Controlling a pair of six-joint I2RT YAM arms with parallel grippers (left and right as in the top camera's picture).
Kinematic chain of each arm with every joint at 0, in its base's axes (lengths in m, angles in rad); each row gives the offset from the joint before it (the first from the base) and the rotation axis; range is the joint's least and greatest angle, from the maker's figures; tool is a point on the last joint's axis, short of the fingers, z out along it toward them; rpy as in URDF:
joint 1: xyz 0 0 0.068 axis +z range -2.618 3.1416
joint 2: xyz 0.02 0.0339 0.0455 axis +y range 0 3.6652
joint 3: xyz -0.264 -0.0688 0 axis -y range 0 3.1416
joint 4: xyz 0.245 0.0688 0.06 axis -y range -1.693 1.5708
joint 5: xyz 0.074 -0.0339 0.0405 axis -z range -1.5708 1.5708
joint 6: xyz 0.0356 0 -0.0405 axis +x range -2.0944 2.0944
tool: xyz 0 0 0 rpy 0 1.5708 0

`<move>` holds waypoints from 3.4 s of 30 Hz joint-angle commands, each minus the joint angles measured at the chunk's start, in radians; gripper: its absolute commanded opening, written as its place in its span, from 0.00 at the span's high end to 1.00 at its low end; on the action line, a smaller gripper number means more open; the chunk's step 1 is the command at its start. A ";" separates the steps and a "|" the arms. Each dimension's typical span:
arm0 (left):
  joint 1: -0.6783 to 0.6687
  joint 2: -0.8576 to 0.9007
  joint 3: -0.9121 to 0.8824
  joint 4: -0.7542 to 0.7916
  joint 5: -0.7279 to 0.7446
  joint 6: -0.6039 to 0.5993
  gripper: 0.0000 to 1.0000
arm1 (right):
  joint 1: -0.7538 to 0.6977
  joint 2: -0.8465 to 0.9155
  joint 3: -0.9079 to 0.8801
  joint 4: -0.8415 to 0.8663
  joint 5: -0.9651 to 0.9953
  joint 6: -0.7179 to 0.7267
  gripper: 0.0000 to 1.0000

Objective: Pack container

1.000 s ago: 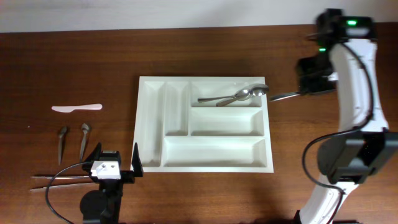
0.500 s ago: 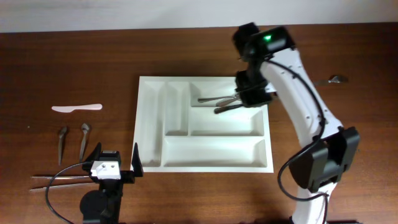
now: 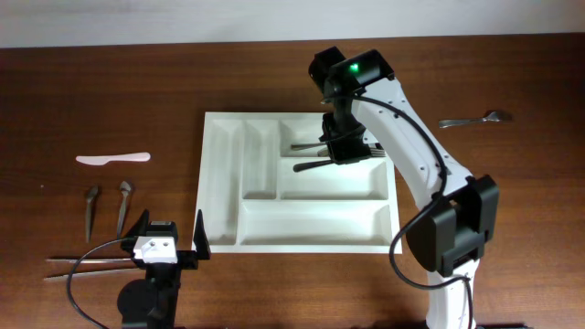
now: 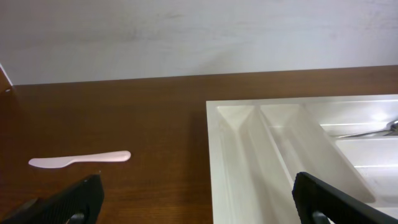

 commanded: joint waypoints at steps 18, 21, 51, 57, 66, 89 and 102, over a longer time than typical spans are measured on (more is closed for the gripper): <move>0.004 -0.010 -0.011 0.003 -0.007 0.015 0.01 | -0.079 0.055 0.009 0.122 0.203 -0.303 0.42; 0.004 -0.010 -0.011 0.003 -0.007 0.015 0.01 | -0.153 0.055 0.016 0.196 0.187 -0.494 0.18; 0.004 -0.010 -0.011 0.003 -0.007 0.015 0.01 | -0.459 0.160 0.005 0.342 0.150 -1.447 0.96; 0.004 -0.010 -0.011 0.003 -0.007 0.015 0.01 | -0.459 0.190 0.005 0.347 0.117 -1.505 0.96; 0.004 -0.010 -0.011 0.003 -0.007 0.015 0.01 | -0.459 0.190 0.002 0.351 -0.079 -1.584 0.96; 0.004 -0.010 -0.011 0.003 -0.007 0.015 0.01 | -0.472 0.240 -0.002 0.331 -0.050 -1.648 0.96; 0.004 -0.010 -0.011 0.003 -0.007 0.015 0.01 | -0.472 0.240 -0.002 0.320 -0.091 -1.657 0.96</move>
